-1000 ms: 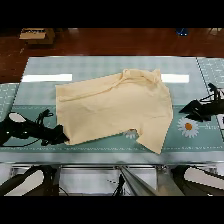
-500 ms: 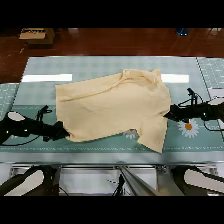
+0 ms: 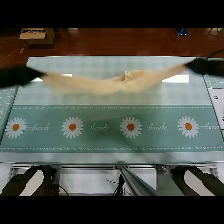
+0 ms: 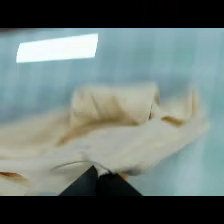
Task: Fold the shirts.
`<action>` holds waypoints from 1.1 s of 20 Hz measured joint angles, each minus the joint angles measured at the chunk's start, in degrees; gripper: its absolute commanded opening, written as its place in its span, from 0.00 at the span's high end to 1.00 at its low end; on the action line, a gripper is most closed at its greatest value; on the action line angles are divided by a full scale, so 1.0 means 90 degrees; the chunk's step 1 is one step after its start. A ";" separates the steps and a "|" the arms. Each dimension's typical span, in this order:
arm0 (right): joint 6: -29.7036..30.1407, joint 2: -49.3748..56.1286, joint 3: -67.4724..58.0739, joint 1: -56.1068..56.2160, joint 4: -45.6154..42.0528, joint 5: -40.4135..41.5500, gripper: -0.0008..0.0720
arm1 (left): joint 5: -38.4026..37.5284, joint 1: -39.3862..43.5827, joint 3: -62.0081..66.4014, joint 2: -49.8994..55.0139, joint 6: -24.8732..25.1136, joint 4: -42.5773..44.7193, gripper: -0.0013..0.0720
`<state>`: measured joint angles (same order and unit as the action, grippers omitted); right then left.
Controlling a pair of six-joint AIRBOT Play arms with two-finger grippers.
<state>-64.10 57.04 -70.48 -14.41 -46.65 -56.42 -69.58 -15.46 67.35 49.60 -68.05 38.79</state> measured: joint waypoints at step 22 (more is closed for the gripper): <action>-0.1931 -0.1139 -0.4425 0.0024 -0.3944 -0.3776 0.95 | -0.2327 0.0000 0.3361 -0.1719 -0.2319 0.2178 0.96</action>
<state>-81.47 46.78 -110.30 -14.20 -82.15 -90.41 -90.52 -15.46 97.60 34.13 -88.92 58.39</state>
